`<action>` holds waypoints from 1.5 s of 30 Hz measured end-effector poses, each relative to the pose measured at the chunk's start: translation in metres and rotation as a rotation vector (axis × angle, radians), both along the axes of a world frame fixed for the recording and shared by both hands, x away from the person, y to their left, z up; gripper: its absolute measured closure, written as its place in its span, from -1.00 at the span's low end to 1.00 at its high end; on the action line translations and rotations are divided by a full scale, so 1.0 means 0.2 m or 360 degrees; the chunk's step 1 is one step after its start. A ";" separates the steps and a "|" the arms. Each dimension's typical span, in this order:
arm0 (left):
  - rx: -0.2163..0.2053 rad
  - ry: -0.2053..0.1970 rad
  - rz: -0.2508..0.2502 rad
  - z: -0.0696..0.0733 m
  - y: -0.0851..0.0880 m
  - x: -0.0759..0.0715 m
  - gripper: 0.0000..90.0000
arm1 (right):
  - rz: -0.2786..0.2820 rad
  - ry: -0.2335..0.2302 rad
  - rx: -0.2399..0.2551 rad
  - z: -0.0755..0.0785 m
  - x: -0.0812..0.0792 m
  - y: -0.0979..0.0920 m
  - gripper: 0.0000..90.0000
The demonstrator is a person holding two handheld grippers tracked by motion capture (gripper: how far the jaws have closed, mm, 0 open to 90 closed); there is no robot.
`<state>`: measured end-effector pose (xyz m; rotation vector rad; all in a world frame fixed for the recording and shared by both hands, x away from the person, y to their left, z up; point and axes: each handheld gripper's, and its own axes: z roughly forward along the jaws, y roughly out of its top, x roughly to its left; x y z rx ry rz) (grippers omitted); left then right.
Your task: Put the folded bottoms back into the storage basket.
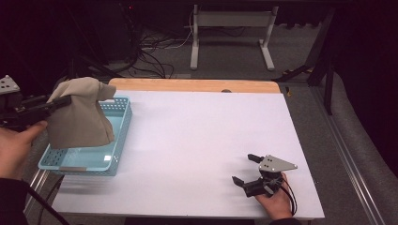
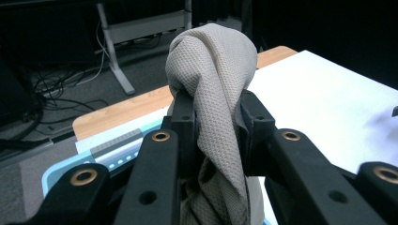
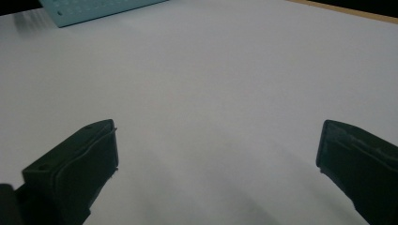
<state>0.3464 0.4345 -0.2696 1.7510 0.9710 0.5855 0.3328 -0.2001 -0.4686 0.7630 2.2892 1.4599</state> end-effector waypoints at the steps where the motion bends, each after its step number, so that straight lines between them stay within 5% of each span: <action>1: 0.0003 0.0005 0.0001 -0.01 0.00 0.00 0.61 | 0.0005 -0.0001 -0.0001 0.00 0.00 0.00 -1.00; 20: -0.0017 0.0155 -0.0036 -0.18 0.03 -0.05 0.61 | 0.0061 0.0013 -0.0001 0.00 0.00 0.01 -1.00; 45: -0.0033 0.0349 -0.0055 -0.37 0.06 0.04 0.60 | 0.0064 0.0015 -0.0005 0.00 0.00 0.01 -1.00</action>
